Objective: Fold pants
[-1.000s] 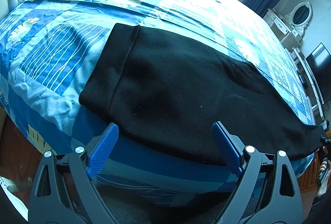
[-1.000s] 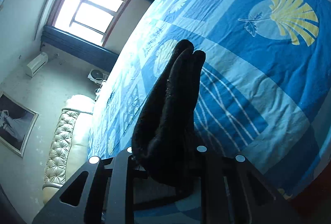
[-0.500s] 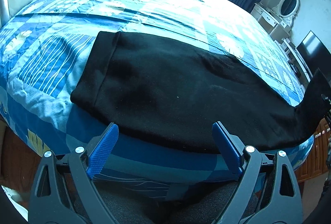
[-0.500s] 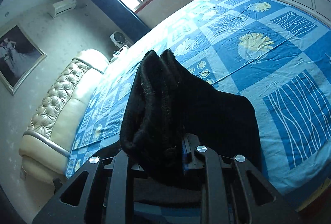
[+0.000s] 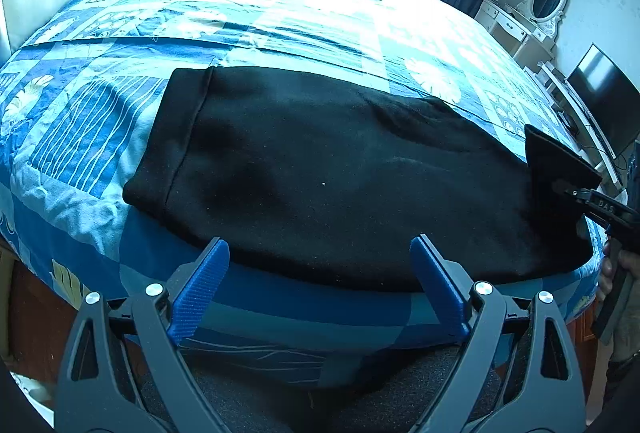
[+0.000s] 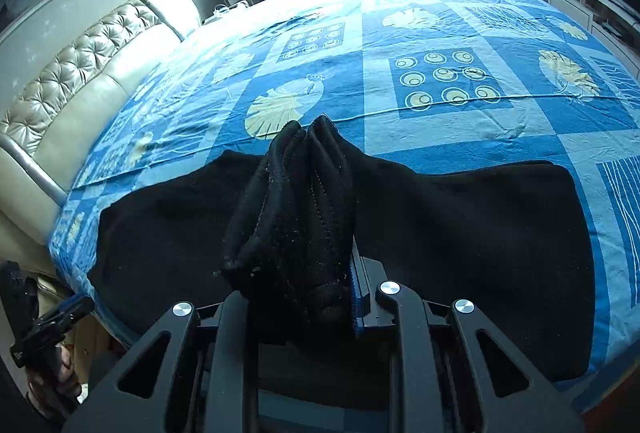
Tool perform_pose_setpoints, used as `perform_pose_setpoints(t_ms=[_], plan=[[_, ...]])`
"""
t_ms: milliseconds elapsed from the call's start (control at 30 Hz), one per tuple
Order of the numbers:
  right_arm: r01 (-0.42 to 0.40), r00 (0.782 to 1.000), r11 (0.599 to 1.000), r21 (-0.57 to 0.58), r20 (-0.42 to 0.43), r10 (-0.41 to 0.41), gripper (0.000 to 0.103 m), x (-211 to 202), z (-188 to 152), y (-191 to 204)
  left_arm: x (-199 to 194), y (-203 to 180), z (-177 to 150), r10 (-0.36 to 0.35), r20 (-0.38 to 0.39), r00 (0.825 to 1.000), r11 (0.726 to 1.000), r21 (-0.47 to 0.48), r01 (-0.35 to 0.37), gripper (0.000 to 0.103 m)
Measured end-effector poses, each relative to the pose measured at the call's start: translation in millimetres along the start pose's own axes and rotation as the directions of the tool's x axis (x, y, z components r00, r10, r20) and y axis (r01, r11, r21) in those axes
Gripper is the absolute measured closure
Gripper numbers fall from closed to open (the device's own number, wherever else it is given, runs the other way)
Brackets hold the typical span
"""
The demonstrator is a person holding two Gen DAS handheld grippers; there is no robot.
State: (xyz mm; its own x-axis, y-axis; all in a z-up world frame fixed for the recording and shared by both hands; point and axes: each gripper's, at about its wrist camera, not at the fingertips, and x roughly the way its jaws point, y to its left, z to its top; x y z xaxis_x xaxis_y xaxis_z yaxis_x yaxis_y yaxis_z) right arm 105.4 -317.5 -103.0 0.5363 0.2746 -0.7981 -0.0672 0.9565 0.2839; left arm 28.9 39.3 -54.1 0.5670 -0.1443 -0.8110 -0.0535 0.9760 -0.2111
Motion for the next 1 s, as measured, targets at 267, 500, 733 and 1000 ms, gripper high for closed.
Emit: perform_pose_setpoints(t_ms=[267, 500, 733, 1000], plan=[[0.103, 0.993, 0.983, -0.151, -0.048, -0.112, 0.081, 33.4, -20.5, 36.9, 0.8, 1.4, -0.7, -0.008, -0.007, 1.0, 1.0, -0.012, 0.008, 0.011], [0.125, 0.989, 0.973, -0.195, -0.053, -0.137, 0.08, 39.5, -28.3, 54.2, 3.0, 0.9, -1.0, -0.015, -0.016, 1.0, 1.0, -0.015, 0.014, 0.011], [0.15, 0.984, 0.96, -0.237, -0.056, -0.168, 0.071, 42.3, -34.1, 69.9, 4.8, 0.0, -2.1, -0.015, -0.023, 1.0, 1.0, -0.016, 0.015, 0.011], [0.156, 0.983, 0.954, -0.256, -0.057, -0.176, 0.065, 43.1, -39.1, 80.7, 4.8, -1.9, -3.3, -0.016, -0.022, 1.0, 1.0, -0.01, 0.016, 0.011]])
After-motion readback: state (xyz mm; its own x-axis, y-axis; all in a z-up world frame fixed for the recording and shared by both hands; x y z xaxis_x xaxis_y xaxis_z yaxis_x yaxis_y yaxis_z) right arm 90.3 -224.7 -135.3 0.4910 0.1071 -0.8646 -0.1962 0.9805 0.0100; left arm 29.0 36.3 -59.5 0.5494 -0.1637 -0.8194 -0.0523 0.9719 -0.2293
